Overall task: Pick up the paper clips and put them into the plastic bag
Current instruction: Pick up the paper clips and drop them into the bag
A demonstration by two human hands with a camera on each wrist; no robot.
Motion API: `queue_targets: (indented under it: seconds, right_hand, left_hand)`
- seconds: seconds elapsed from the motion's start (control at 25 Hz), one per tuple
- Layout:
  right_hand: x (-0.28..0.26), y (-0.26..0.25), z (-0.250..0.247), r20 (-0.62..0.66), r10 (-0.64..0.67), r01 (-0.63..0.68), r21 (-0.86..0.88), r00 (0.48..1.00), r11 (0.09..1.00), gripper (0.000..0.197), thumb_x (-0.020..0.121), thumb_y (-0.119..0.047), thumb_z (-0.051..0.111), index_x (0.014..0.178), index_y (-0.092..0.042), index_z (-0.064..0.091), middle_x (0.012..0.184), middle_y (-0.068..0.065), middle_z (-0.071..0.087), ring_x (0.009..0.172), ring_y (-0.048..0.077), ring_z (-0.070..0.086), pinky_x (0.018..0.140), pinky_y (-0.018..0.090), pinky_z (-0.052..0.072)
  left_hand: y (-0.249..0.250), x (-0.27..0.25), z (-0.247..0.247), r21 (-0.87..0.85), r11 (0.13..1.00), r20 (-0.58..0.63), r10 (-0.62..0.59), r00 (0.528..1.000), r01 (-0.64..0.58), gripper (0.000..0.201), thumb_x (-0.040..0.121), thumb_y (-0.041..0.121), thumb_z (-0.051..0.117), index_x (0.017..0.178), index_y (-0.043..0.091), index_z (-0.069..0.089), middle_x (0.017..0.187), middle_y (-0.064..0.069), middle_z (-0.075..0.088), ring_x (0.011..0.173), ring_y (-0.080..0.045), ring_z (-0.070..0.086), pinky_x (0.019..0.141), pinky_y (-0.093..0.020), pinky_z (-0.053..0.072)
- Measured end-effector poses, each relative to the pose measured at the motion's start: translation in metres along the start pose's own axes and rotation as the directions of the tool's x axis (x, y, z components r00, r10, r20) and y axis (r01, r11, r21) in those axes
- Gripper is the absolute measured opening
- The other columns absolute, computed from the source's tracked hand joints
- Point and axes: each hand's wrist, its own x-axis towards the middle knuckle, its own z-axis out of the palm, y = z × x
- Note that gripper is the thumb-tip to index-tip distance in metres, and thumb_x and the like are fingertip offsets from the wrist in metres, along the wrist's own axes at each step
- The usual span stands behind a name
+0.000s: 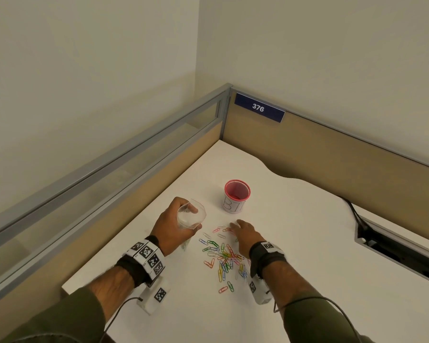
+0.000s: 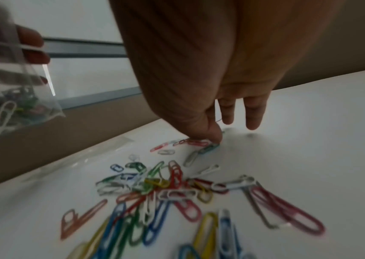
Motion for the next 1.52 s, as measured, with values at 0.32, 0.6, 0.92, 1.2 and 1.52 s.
queue_targets:
  seconds: [0.32, 0.6, 0.92, 1.2, 1.52]
  right_hand:
    - [-0.031, 0.015, 0.033, -0.078, -0.056, 0.055, -0.008, 0.995, 0.998, 0.05, 0.087, -0.009, 0.057, 0.134, -0.021, 0.047, 0.13, 0.006, 0.042, 0.121, 0.027, 0.044, 0.099, 0.038, 0.046]
    - [-0.05, 0.023, 0.045, -0.1, 0.188, -0.171, 0.157, 0.977, 0.973, 0.06, 0.075, -0.05, 0.071, 0.123, -0.019, 0.053, 0.12, 0.004, 0.046, 0.112, 0.025, 0.049, 0.093, 0.038, 0.049]
    - [-0.035, -0.01, 0.037, -0.183, 0.124, -0.101, 0.128, 0.975, 0.987, 0.035, 0.09, -0.033, 0.057, 0.122, -0.017, 0.056, 0.122, 0.006, 0.052, 0.112, 0.026, 0.053, 0.094, 0.04, 0.05]
    - [-0.031, -0.026, 0.041, -0.181, -0.022, 0.012, -0.054, 0.983, 0.998, 0.023, 0.095, -0.026, 0.051, 0.113, -0.015, 0.059, 0.114, 0.009, 0.053, 0.106, 0.027, 0.053, 0.087, 0.038, 0.052]
    - [-0.029, -0.007, 0.024, -0.245, 0.083, -0.068, 0.07, 0.966, 0.995, 0.019, 0.091, -0.012, 0.05, 0.102, -0.008, 0.065, 0.108, 0.012, 0.064, 0.099, 0.029, 0.061, 0.085, 0.032, 0.049]
  left_hand:
    - [0.0, 0.002, 0.008, -0.004, 1.0, 0.007, 0.003, 1.0, -0.003, 0.043, 0.075, 0.02, 0.082, 0.105, 0.025, 0.052, 0.113, 0.008, 0.062, 0.116, -0.012, 0.056, 0.098, -0.026, 0.043]
    - [0.0, -0.004, 0.016, -0.018, 1.0, 0.004, -0.009, 1.0, 0.009, 0.042, 0.075, 0.018, 0.082, 0.105, 0.024, 0.052, 0.114, 0.008, 0.061, 0.116, -0.015, 0.056, 0.099, -0.03, 0.043]
    - [0.002, -0.006, 0.019, -0.027, 1.0, 0.012, 0.0, 1.0, 0.001, 0.044, 0.075, 0.017, 0.082, 0.106, 0.024, 0.051, 0.113, 0.008, 0.061, 0.117, -0.012, 0.056, 0.099, -0.027, 0.042]
    - [0.002, -0.002, 0.014, -0.017, 1.0, 0.02, -0.01, 1.0, 0.011, 0.044, 0.075, 0.02, 0.082, 0.107, 0.024, 0.051, 0.116, 0.005, 0.06, 0.117, -0.014, 0.055, 0.1, -0.029, 0.043]
    - [0.005, -0.002, 0.018, -0.039, 0.999, 0.003, -0.009, 1.0, 0.009, 0.043, 0.075, 0.02, 0.082, 0.105, 0.023, 0.051, 0.112, 0.006, 0.062, 0.116, -0.013, 0.057, 0.096, -0.022, 0.041]
